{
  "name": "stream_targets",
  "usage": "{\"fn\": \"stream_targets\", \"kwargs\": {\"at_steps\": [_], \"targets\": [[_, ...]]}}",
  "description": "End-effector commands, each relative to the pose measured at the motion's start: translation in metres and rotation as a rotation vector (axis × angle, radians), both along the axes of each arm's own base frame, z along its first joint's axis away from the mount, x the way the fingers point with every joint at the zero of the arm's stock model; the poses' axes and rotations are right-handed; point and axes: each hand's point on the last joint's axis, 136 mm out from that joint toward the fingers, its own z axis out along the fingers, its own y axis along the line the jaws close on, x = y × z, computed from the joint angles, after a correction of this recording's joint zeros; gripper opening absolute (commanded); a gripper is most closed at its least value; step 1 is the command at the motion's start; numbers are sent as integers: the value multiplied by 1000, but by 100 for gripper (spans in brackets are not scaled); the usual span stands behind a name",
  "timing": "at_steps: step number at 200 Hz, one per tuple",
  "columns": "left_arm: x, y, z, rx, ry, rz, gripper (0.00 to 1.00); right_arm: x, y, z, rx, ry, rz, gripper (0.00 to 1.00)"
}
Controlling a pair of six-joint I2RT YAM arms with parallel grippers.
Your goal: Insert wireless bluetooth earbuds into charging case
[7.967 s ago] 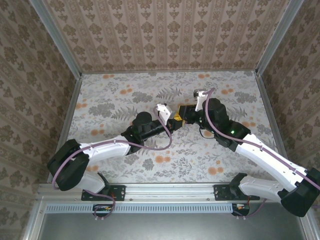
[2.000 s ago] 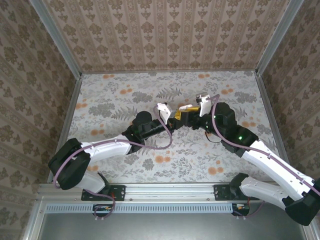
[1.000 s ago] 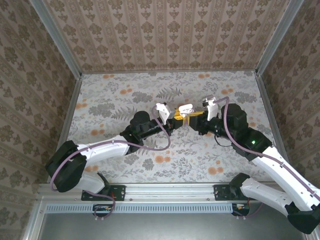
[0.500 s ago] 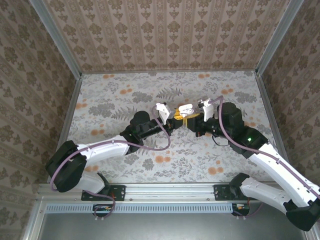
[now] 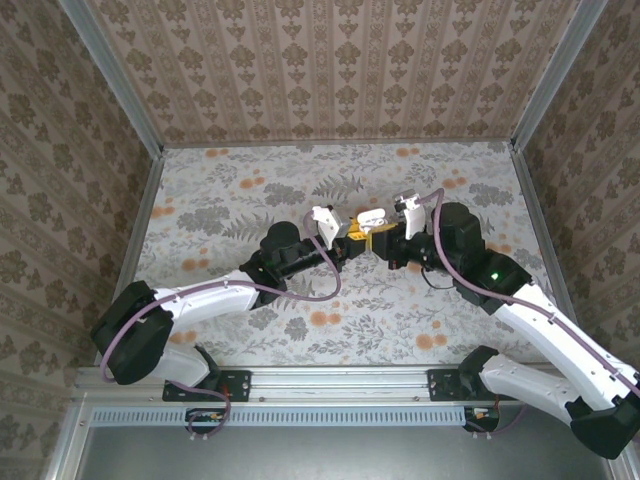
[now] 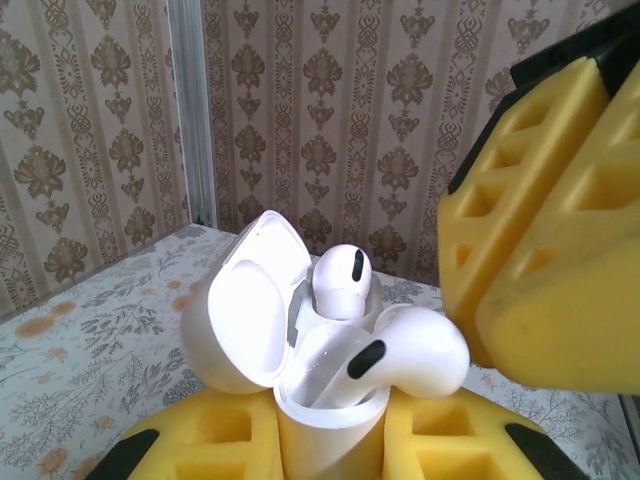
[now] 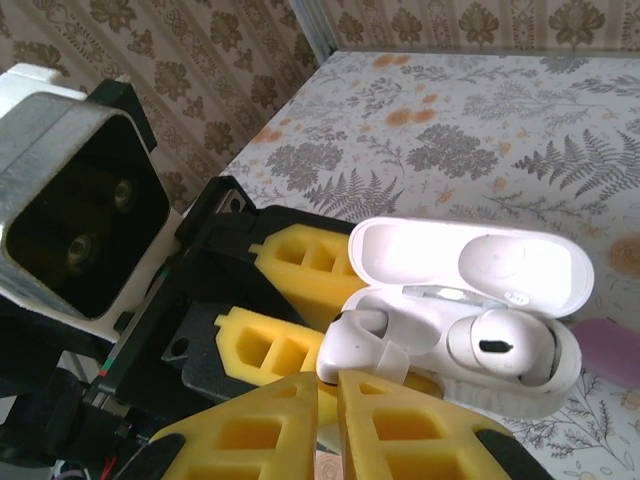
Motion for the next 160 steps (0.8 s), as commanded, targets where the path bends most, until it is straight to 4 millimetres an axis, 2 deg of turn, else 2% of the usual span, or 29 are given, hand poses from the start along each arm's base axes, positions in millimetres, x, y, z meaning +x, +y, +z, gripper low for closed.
{"fn": "stream_targets", "kwargs": {"at_steps": [1,129,160], "targets": [[-4,2,19,-30,-33,-22,16,10,-5,7,-4,-27,-50,16],[-6,1,21,-32,-42,-32,16,16,-15,12,-5,-42,-117,20],[-8,0,21,-24,-52,-41,16,9,-3,20,35,-37,-48,19]]}}
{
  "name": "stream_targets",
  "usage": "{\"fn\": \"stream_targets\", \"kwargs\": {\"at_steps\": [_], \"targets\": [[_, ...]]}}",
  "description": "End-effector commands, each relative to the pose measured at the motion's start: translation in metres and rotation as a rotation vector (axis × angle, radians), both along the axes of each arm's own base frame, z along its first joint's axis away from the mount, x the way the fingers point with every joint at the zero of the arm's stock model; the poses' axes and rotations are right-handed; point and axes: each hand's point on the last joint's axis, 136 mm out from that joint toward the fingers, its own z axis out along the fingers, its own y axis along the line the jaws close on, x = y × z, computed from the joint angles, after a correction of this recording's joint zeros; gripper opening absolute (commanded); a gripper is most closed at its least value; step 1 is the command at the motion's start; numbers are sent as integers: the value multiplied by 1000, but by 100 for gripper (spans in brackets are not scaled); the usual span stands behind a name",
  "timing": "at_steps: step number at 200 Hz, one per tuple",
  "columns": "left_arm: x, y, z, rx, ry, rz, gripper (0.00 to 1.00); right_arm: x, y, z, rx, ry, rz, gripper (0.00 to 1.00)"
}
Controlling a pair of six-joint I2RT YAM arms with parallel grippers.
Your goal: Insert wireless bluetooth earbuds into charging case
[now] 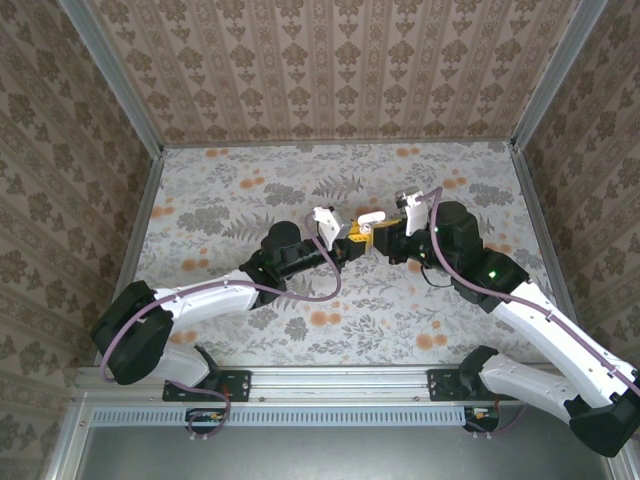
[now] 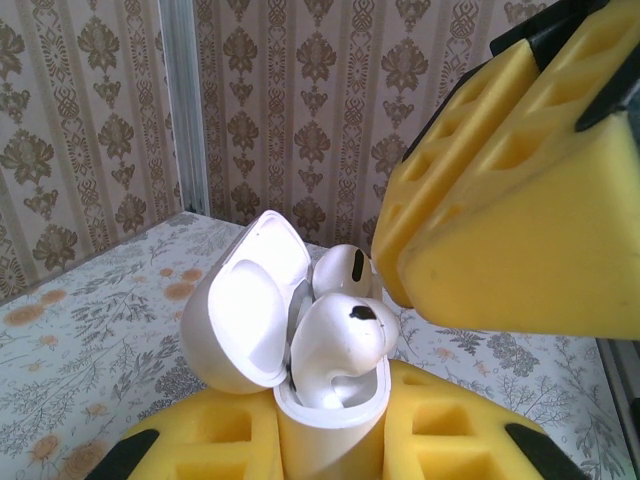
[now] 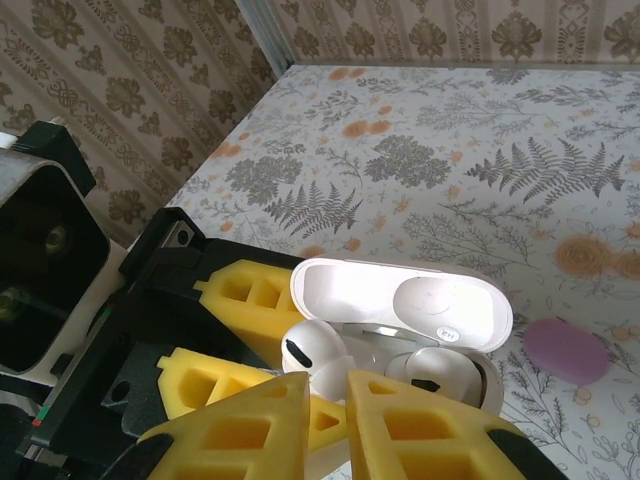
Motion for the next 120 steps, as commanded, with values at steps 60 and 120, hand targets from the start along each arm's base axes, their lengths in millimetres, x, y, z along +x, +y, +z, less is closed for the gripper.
{"fn": "stream_targets", "kwargs": {"at_steps": [60,120], "targets": [[-7,0,30,-48,-71,-31,16,9,-2,4,-42,9,-26,16],[-7,0,30,-45,-75,-34,16,6,-1,-5,-159,-14,44,17]]}}
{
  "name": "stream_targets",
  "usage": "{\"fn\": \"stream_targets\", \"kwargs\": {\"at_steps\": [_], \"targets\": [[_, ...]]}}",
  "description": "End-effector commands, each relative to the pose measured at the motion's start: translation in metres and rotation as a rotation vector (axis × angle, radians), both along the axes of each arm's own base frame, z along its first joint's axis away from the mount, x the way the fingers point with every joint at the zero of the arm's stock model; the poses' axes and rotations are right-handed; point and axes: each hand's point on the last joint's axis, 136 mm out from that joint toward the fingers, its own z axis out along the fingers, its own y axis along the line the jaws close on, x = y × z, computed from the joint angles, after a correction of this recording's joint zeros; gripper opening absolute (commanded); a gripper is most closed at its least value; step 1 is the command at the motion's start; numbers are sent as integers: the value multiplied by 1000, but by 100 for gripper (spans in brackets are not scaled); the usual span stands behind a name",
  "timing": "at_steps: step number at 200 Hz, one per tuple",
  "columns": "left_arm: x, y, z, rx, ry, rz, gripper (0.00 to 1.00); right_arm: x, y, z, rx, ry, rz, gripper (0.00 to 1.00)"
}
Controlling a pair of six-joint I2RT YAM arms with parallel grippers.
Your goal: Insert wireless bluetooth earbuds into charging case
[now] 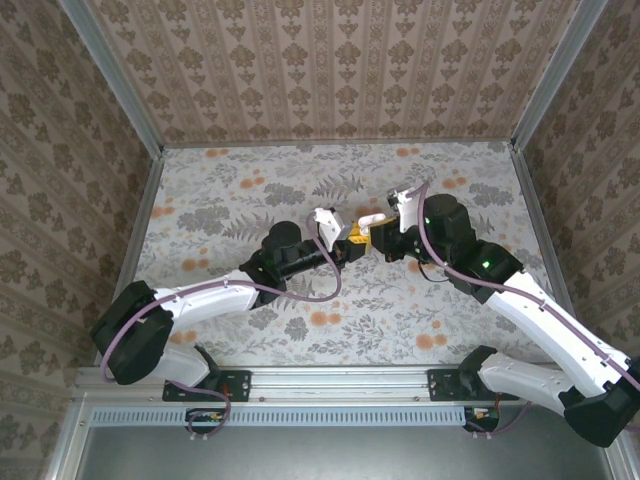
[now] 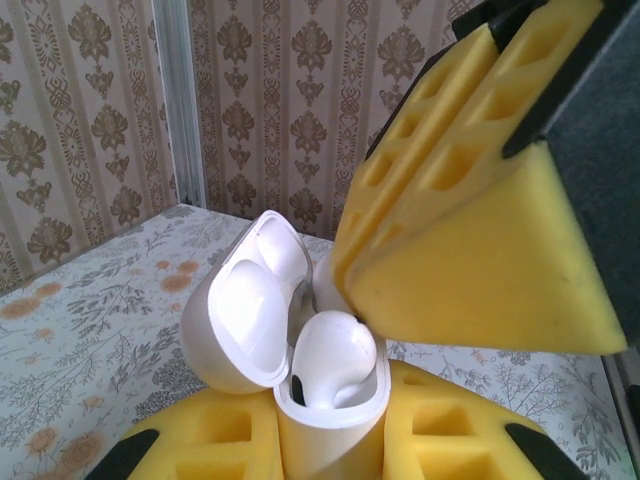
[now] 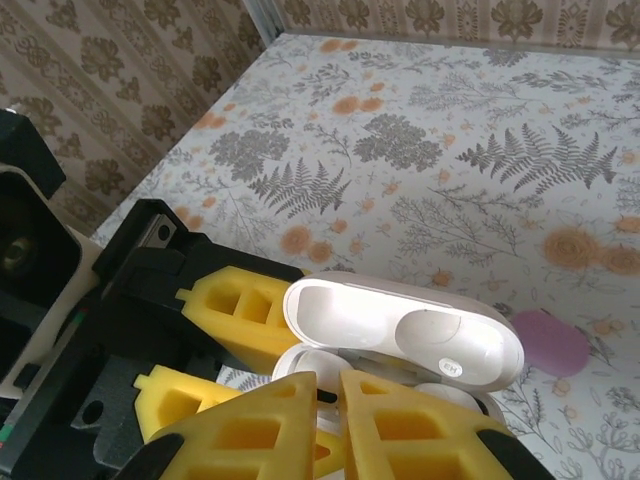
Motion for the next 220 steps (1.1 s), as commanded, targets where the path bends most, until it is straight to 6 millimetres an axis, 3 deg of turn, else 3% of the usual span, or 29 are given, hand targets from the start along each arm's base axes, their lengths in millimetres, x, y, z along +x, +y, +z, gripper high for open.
{"fn": "stream_targets", "kwargs": {"at_steps": [1,28,56,87,116,139,172,220], "targets": [[-5,0,35,-65,-77,-24,16,0,-5,3,-65,-32,18,17],[-5,0,34,-64,-76,-25,16,-1,-2,8,-65,-48,42,18],[-3,0,32,-54,-81,-17,16,-9,0,38,45,-101,50,22],[-5,-1,29,-41,-86,-26,16,-4,-32,62,82,-173,-113,29],[-10,-2,31,-30,-121,-60,16,12,-72,49,73,-90,-311,38],[-17,-5,28,5,-140,-103,16,21,-84,38,171,17,-353,42],[-25,-9,23,55,-152,-157,16,33,-80,22,350,225,-306,54],[-33,-10,21,81,-162,-190,16,43,-57,7,437,410,-210,59]]}}
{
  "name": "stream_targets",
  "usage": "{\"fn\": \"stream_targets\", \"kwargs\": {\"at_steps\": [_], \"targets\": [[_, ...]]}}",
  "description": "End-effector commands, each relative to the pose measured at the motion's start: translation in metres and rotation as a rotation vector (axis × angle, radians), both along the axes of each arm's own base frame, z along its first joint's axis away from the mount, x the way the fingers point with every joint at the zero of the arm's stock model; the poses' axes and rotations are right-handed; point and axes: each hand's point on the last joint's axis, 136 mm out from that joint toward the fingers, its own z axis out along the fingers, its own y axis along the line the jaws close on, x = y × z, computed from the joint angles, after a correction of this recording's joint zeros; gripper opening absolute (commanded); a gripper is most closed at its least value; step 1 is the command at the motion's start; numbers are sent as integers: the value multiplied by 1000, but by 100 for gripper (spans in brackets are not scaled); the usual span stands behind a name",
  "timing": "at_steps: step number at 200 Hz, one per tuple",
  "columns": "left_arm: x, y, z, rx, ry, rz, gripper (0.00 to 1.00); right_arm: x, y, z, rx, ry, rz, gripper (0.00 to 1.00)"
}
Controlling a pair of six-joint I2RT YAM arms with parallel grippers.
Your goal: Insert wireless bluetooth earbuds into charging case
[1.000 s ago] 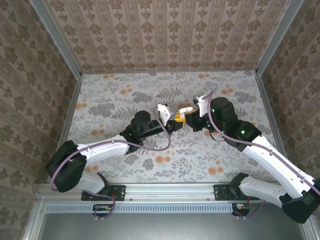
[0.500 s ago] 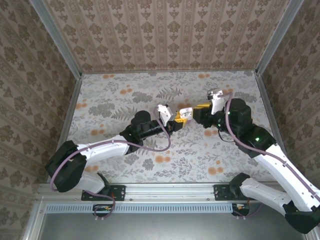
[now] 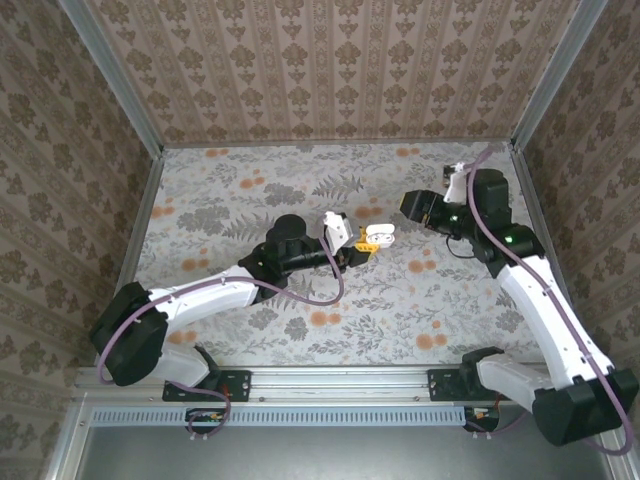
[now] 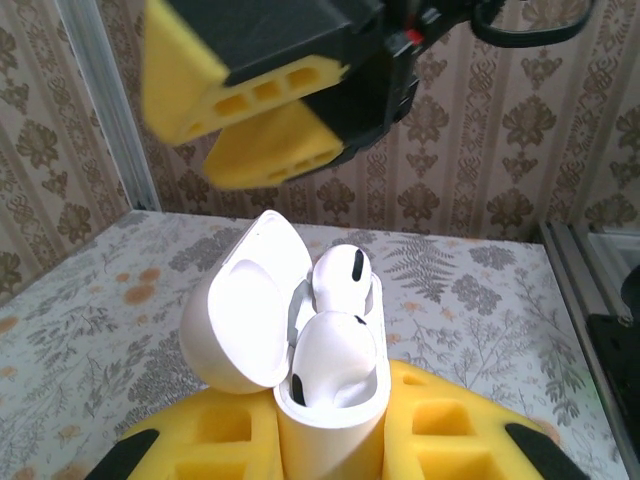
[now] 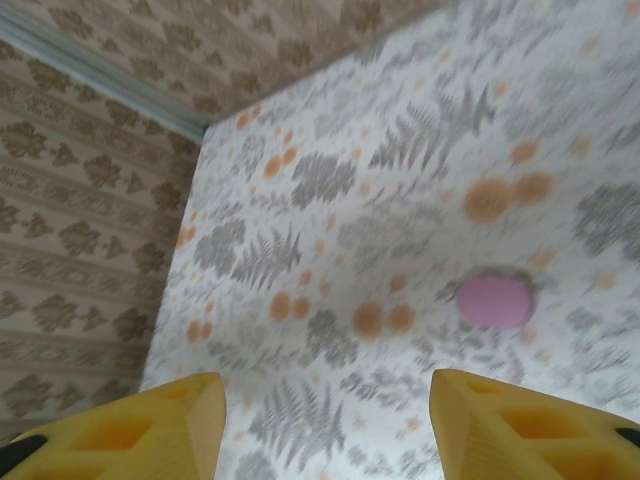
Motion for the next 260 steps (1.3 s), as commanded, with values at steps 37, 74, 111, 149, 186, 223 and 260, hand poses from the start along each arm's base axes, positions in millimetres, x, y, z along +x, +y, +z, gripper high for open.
{"fn": "stream_targets", "kwargs": {"at_steps": [37,74,111,149,186,223,260], "targets": [[-15,-2,22,-16,-68,-62,16,-7,29,8,144,93,146,61],[-15,-4,22,-12,-67,-65,16,-10,38,4,168,134,196,60],[-15,-4,21,-9,-65,-63,16,-11,40,4,174,138,216,60],[-16,-5,23,-11,-65,-62,16,-15,41,-9,141,173,234,57],[-16,-6,24,-13,-71,-59,16,-23,39,-31,105,255,237,51],[-13,-6,24,-12,-73,-41,16,-31,44,-34,113,262,276,50],[-11,-6,24,-15,-70,-29,16,-40,45,-35,122,258,297,49]]}}
